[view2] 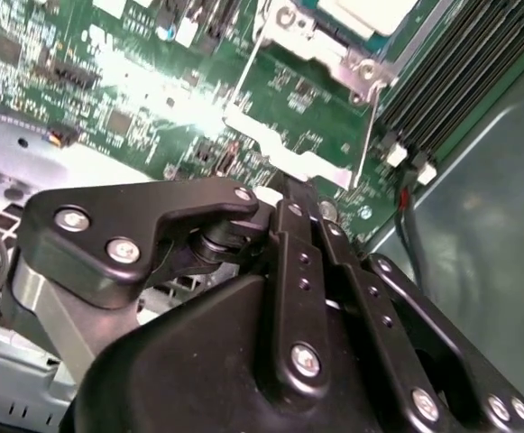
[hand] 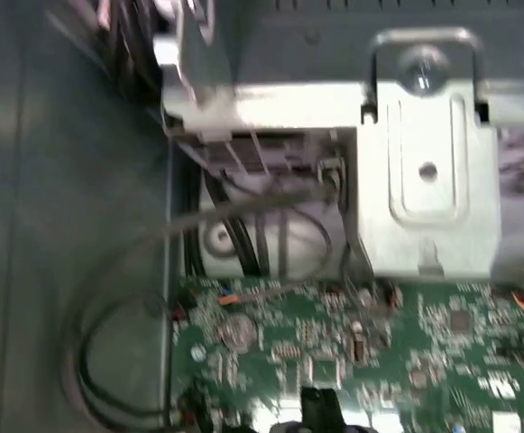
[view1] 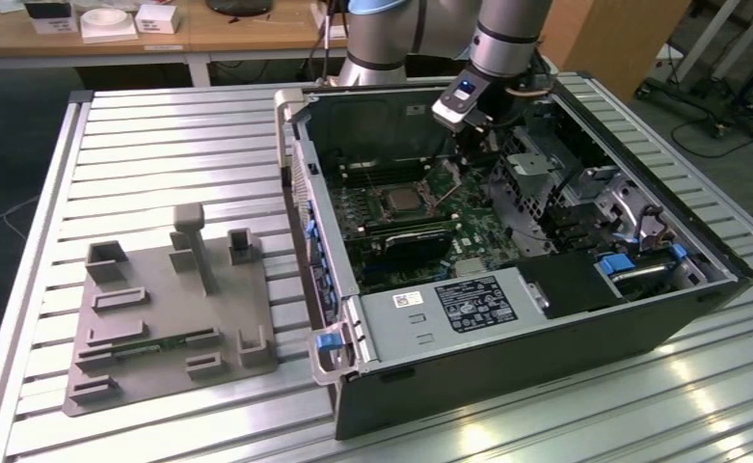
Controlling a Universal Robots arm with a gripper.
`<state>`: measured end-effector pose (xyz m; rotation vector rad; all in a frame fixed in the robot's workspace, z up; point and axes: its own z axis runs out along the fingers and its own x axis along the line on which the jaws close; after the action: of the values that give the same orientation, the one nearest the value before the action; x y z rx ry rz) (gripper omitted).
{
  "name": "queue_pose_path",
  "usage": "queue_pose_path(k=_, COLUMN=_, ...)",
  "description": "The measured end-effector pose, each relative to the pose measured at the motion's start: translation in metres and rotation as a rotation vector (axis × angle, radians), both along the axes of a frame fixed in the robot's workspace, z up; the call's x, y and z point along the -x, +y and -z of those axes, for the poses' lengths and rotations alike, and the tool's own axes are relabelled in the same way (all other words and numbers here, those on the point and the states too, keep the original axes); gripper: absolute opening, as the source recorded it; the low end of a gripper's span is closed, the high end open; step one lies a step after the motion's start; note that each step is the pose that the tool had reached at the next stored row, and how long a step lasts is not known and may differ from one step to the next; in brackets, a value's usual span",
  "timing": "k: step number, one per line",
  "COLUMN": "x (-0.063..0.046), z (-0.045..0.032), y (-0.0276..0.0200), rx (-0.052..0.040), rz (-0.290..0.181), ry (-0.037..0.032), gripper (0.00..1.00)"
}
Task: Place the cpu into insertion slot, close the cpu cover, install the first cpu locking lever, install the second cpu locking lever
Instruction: 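Close the cpu cover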
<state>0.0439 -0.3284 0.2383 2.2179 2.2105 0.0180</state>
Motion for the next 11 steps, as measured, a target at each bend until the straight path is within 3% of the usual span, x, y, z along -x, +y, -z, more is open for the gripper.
queue_pose_path(k=11, x=0.027, z=0.0003, y=0.0004, rx=-0.0001, rz=0.000, ry=0.0000, gripper=0.10)
